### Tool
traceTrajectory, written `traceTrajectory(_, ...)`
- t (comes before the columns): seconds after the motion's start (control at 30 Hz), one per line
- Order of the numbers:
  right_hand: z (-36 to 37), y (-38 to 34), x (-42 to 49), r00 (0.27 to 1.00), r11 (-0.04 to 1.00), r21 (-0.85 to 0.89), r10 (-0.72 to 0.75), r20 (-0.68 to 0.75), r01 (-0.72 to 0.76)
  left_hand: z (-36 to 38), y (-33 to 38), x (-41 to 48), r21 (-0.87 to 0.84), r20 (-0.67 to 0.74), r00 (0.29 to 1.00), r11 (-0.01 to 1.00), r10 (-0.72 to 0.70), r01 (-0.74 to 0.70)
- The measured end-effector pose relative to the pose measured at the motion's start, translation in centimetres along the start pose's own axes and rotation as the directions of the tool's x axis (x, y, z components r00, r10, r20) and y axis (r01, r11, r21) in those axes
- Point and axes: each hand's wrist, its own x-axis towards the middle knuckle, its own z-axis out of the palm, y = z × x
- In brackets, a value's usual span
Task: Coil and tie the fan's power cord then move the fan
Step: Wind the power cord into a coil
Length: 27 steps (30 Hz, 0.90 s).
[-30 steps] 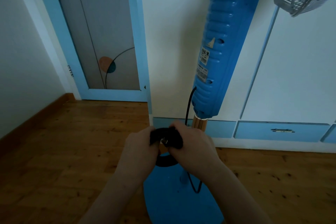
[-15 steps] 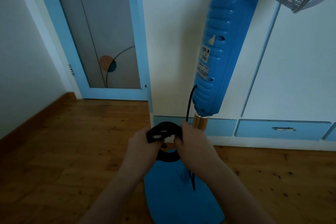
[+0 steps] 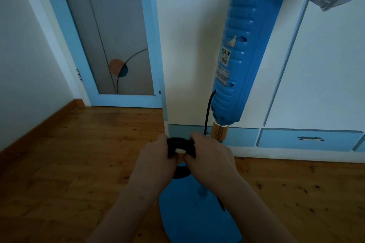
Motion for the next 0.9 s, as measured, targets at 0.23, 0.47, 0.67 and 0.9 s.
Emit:
traceTrajectory(0.23, 0.3, 0.3, 0.2, 0.981, 0.939, 0.287, 0.188, 0.036, -0.191, 0.6, 0.3, -0.3, -0.693, 0.170, 0.954, 0.658, -0.248, 0.295)
traceTrajectory(0.47, 0.1, 1.0, 0.0, 0.998, 0.998, -0.032, 0.060, -0.036, -0.061, 0.8, 0.0, -0.2, -0.499, 0.218, 0.962, 0.828, -0.167, 0.257)
traceTrajectory(0.67, 0.5, 0.6, -0.3, 0.999, 0.994, -0.106, -0.033, -0.005, 0.032, 1.1, -0.7, 0.1, -0.195, 0.046, 0.998, 0.980, -0.035, 0.044)
traceTrajectory(0.9, 0.6, 0.7, 0.0, 0.994, 0.978, 0.181, 0.110, -0.013, -0.106, 0.7, -0.4, 0.3, -0.598, -0.009, 0.975, 0.783, -0.221, 0.172)
